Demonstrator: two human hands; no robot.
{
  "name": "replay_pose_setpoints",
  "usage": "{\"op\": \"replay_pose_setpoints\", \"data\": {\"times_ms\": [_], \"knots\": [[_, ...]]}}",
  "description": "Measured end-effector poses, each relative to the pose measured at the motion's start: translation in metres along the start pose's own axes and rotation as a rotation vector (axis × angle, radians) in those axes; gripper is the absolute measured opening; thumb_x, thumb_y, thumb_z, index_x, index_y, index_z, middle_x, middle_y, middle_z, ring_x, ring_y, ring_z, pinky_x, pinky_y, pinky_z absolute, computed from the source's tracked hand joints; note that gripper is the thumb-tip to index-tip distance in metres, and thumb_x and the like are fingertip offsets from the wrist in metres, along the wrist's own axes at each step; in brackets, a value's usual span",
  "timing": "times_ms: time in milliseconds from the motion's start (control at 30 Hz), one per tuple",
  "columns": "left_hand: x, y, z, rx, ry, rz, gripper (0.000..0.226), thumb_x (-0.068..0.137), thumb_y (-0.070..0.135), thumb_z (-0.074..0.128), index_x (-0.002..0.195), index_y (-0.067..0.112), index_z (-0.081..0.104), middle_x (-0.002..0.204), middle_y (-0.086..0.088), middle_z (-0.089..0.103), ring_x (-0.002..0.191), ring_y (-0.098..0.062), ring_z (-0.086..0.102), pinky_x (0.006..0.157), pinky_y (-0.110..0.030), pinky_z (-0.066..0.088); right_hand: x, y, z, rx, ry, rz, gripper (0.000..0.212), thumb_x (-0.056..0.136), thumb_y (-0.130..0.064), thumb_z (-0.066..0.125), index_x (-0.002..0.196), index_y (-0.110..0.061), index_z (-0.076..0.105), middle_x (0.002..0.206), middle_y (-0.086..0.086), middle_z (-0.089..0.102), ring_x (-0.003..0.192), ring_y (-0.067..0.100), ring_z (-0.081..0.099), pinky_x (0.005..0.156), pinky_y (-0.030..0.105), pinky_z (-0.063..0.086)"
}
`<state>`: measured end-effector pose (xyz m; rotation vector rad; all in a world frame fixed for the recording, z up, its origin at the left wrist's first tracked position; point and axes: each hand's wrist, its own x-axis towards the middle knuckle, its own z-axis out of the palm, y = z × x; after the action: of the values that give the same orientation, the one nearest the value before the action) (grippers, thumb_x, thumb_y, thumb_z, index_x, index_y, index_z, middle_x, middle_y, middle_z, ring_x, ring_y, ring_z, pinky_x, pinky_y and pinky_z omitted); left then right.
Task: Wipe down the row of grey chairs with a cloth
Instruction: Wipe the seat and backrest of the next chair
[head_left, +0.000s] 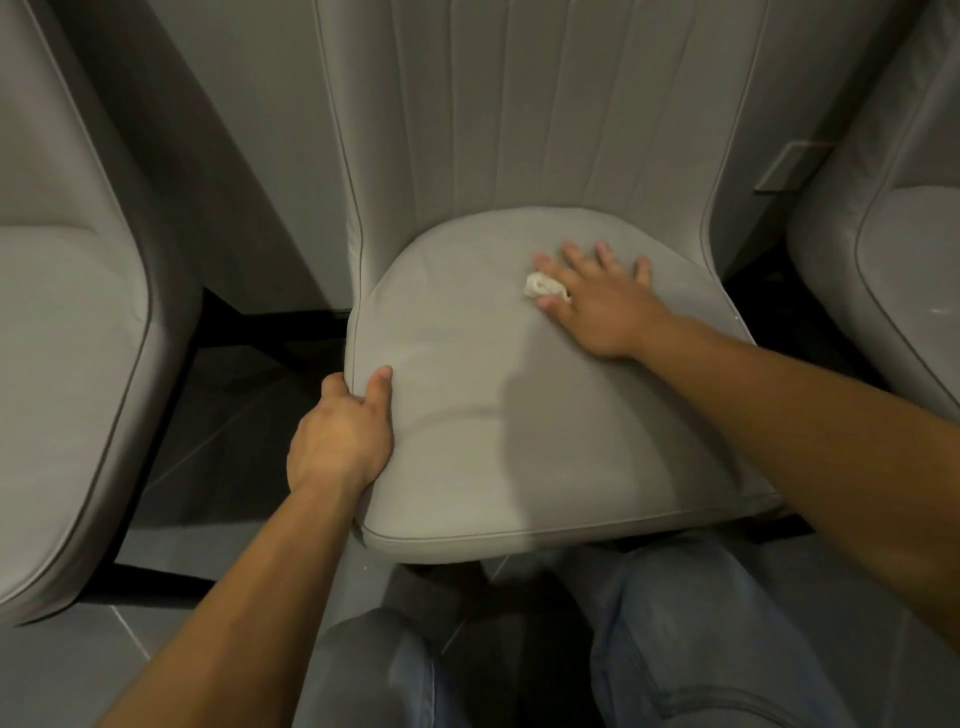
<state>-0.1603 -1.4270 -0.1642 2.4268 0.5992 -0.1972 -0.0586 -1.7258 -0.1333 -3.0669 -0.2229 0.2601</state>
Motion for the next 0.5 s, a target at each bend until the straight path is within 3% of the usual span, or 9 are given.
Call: {"op": "replay_pose_setpoints", "data": {"times_ms": [100,167,233,300,367,500], "knots": [[0.0,-0.001,0.001,0.0,0.009,-0.002,0.074,0.088,0.078,0.022,0.133,0.023,0.042,0.098,-0.001,0.053,0.084,-0.023,0.047,0.071,-0.039,0.036,0.018,0.013,-0.004,0.126,0.154,0.127,0.074,0.095,-0.066,0.037,0.156,-0.031,0.015,0.164,0.002,0.018,0.151,0.026,0.015,0.116,0.063,0.008],[0.001,0.0,0.002,0.011,0.01,-0.002,0.074,0.088,0.078,0.022,0.132,0.022,0.043,0.097,-0.001,0.053,0.084,-0.023,0.048,0.07,-0.039,0.037,0.011,0.01,0.0,0.134,0.267,0.131,0.065,0.095,-0.059,0.047,0.147,-0.023,0.037,0.154,0.007,0.036,0.143,0.027,0.031,0.116,0.057,0.014],[0.001,-0.001,0.002,0.013,0.009,0.0,0.074,0.088,0.078,0.021,0.132,0.022,0.043,0.098,-0.002,0.054,0.085,-0.024,0.048,0.071,-0.039,0.037,-0.002,0.005,0.003,0.05,0.315,0.053,0.048,0.098,-0.052,0.046,0.131,-0.019,0.057,0.138,0.008,0.053,0.127,0.03,0.048,0.112,0.049,0.024],[0.002,-0.002,0.002,0.007,0.015,0.001,0.074,0.088,0.078,0.021,0.132,0.022,0.043,0.099,-0.003,0.054,0.086,-0.025,0.047,0.072,-0.04,0.038,-0.018,0.004,-0.001,0.001,0.292,-0.021,0.044,0.102,-0.047,0.042,0.12,-0.015,0.066,0.126,0.009,0.063,0.114,0.031,0.056,0.104,0.043,0.033],[0.002,-0.002,0.002,0.01,0.015,0.002,0.075,0.087,0.079,0.021,0.132,0.022,0.043,0.1,-0.005,0.055,0.086,-0.026,0.048,0.072,-0.041,0.039,-0.038,0.003,-0.008,-0.03,0.219,-0.075,0.045,0.104,-0.045,0.038,0.125,-0.016,0.065,0.126,0.007,0.065,0.114,0.029,0.058,0.101,0.04,0.036],[0.003,-0.002,0.003,0.018,0.019,0.011,0.074,0.088,0.078,0.021,0.131,0.022,0.043,0.094,-0.002,0.051,0.083,-0.025,0.048,0.069,-0.04,0.038,-0.107,-0.004,-0.005,-0.064,0.072,-0.195,0.048,0.106,-0.041,0.033,0.146,-0.02,0.049,0.15,0.004,0.048,0.137,0.024,0.045,0.113,0.046,0.027]]}}
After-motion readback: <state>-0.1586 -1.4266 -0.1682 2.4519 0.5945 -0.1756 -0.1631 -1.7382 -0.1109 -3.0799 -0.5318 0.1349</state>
